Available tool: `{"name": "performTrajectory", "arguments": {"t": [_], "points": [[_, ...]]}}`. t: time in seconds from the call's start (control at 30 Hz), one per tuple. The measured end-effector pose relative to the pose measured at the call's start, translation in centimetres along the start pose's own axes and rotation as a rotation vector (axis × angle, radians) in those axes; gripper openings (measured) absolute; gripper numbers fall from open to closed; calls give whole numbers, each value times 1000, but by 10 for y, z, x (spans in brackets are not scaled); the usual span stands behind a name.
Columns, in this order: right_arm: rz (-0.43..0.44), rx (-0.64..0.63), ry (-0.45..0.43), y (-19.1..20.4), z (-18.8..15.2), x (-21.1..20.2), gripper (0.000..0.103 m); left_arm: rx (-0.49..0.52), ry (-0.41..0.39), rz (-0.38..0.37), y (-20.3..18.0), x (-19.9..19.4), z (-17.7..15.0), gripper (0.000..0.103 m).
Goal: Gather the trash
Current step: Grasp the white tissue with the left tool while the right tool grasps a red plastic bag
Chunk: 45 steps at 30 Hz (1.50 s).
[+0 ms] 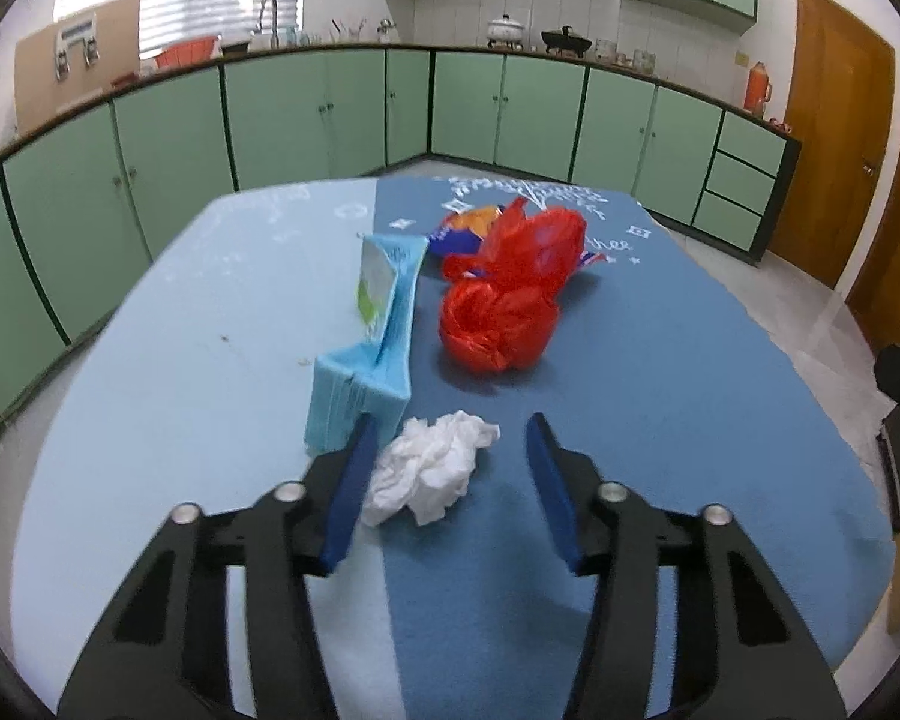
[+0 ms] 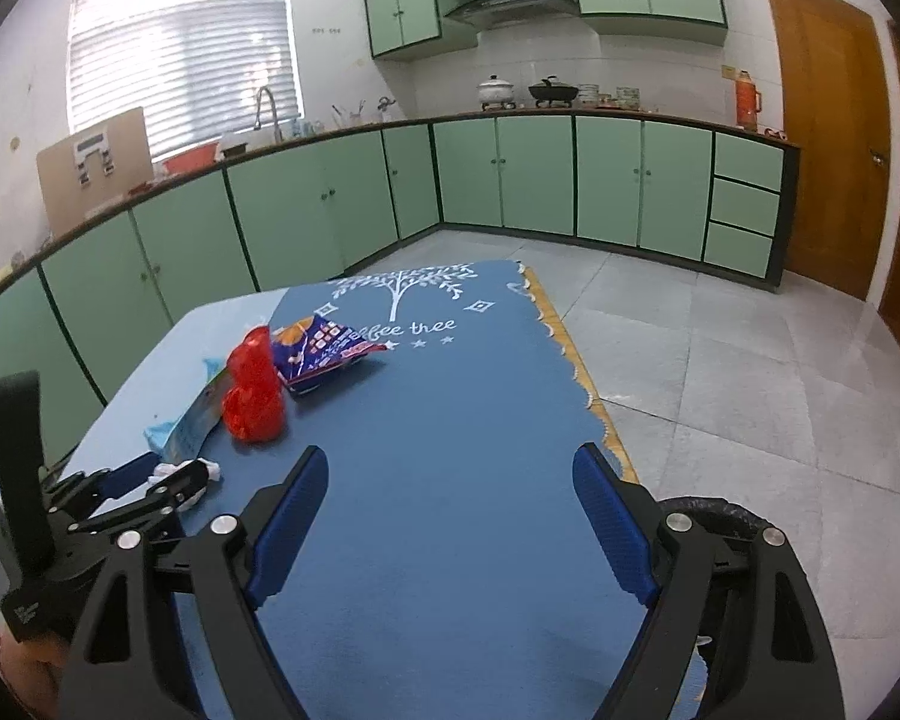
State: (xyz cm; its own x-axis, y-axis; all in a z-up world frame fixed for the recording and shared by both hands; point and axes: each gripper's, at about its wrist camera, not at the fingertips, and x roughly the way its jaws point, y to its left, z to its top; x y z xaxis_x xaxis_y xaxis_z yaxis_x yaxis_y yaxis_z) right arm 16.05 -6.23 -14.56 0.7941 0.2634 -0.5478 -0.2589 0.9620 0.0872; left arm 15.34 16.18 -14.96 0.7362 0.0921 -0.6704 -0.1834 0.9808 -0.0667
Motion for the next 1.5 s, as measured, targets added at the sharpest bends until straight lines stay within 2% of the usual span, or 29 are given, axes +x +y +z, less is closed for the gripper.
{"name": "performTrajectory", "arguments": {"t": [0.13, 0.2, 0.37, 0.6, 0.77, 0.97, 1.37, 1.47, 1.5], "points": [[2, -9, 17, 5, -2, 6, 82, -12, 16, -19, -3, 0, -5, 13], [8, -18, 21, 9, -2, 8, 82, -19, 11, -29, -3, -2, -5, 6], [40, -47, 25, 27, 1, 18, 82, -34, -33, -35, 6, -17, -2, 5], [103, -63, 11, 60, 14, 39, 82, -103, -134, -11, 37, -50, 17, 4], [133, -80, 12, 87, 21, 60, 82, -109, -173, 11, 47, -51, 32, 4], [127, -78, 29, 109, 29, 92, 82, -110, -163, 25, 57, -32, 41, 4], [94, -97, 81, 126, 28, 130, 82, -112, -75, 39, 79, 10, 34, 4], [102, -103, 116, 127, 26, 138, 70, -113, -63, 38, 81, 13, 32, 4], [109, -103, 125, 127, 26, 140, 59, -114, -58, 38, 81, 15, 32, 4]]}}
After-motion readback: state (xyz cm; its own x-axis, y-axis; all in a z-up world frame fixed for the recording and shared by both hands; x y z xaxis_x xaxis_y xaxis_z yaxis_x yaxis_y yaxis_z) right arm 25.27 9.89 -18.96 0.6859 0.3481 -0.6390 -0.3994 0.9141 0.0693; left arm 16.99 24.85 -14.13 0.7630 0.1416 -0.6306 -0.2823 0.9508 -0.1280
